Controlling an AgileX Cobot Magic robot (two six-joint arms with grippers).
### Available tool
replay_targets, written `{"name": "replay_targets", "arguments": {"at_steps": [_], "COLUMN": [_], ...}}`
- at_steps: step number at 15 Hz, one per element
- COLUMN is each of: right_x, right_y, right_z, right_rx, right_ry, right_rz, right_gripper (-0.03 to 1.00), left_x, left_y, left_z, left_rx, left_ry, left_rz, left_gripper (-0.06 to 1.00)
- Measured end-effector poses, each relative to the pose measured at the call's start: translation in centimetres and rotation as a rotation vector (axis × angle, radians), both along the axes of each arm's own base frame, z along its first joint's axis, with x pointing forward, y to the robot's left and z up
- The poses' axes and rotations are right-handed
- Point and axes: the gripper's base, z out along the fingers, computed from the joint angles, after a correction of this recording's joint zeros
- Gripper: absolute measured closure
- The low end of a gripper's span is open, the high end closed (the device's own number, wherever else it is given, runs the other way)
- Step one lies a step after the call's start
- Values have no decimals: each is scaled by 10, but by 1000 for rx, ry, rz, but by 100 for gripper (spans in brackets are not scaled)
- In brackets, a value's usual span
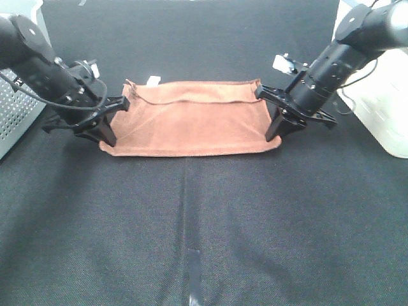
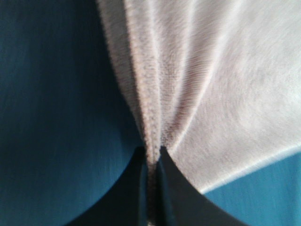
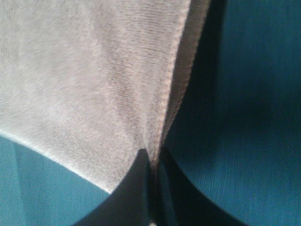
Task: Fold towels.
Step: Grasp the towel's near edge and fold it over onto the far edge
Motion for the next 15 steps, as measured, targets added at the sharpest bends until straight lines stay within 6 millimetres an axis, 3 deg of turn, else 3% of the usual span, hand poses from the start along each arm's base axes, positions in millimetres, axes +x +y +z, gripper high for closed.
{"name": "replay_targets", "arguments": {"at_steps": [2,3,6,8,12,15], "right_x": [-24,-24,-57,-63,-35,3], "right_y": [-4,-4,-8,-7,-2,2], "right_z": [-4,-4,-8,-2,30,54], "right_rx": [-16,-16,-18,-6,10,19], "right_ry": [43,43,92,68,-74,-210], "right_rz": [-5,-5,-1,34,51,58], "right_gripper": [97,97,97,97,97,97], "left_x": [-18,-18,-50,-54,-22,12], "left_y": [3,3,8,9,4,1], "left_z": [4,4,-10,-13,19,53], "left_rx": [10,10,27,31,7,-13], "left_ry": [28,28,120,132,-6,-191], "left_rz": [-4,-4,-3,-5,13,51], "left_gripper": [93,93,93,93,93,93]}}
